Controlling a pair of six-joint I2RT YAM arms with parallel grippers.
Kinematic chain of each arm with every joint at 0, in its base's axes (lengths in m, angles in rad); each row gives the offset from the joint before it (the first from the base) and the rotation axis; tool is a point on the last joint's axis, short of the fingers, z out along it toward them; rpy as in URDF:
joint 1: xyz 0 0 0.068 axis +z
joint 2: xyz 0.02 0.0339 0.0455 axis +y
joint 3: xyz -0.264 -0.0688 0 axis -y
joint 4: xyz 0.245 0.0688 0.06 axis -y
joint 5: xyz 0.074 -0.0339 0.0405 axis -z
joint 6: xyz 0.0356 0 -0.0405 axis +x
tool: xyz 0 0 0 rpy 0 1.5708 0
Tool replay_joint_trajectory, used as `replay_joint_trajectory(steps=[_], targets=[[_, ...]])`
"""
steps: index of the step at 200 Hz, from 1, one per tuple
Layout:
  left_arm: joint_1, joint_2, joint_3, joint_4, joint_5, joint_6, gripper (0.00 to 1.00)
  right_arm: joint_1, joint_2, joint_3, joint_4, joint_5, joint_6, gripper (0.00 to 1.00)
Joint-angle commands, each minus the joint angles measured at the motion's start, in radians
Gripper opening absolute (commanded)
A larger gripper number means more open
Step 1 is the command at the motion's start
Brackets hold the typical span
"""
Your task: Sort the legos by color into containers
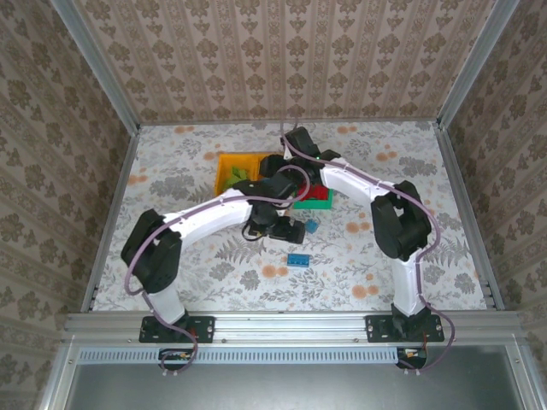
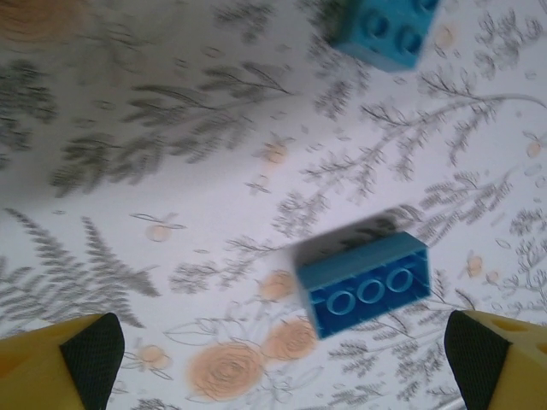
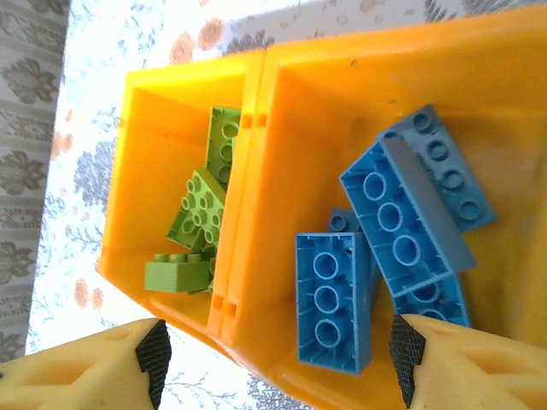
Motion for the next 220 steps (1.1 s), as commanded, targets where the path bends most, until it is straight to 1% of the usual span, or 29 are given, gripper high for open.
replay_joint_trajectory(steps=[1, 28, 54, 83, 111, 152, 202, 220], targets=[[-0.049, 0.073, 0.071, -0.150, -0.003, -0.020, 1.00, -0.047, -0.113, -0.081, -0.007, 0.061, -0.006, 0.73], [-0.096, 0.134, 0.102, -0.160, 0.011, -0.052, 1.00, -0.123, -0.217, -0.238, 0.034, 0.108, 0.012, 0.75], [-0.119, 0.182, 0.131, -0.178, 0.012, -0.060, 1.00, -0.181, -0.303, -0.346, 0.010, 0.169, -0.038, 0.77], [-0.123, 0.216, 0.151, -0.179, 0.021, -0.059, 1.00, -0.215, -0.371, -0.427, -0.037, 0.219, -0.103, 0.80], [-0.125, 0.237, 0.174, -0.177, 0.031, -0.053, 1.00, -0.237, -0.437, -0.512, -0.035, 0.248, -0.131, 0.83], [-0.132, 0.254, 0.199, -0.174, 0.043, -0.044, 1.00, -0.266, -0.491, -0.593, -0.045, 0.270, -0.147, 0.85], [-0.145, 0.294, 0.239, -0.168, 0.067, -0.032, 1.00, -0.277, -0.515, -0.640, -0.045, 0.273, -0.141, 0.85], [-0.144, 0.299, 0.230, -0.166, 0.068, -0.036, 1.00, -0.279, -0.525, -0.654, -0.042, 0.279, -0.139, 0.85]])
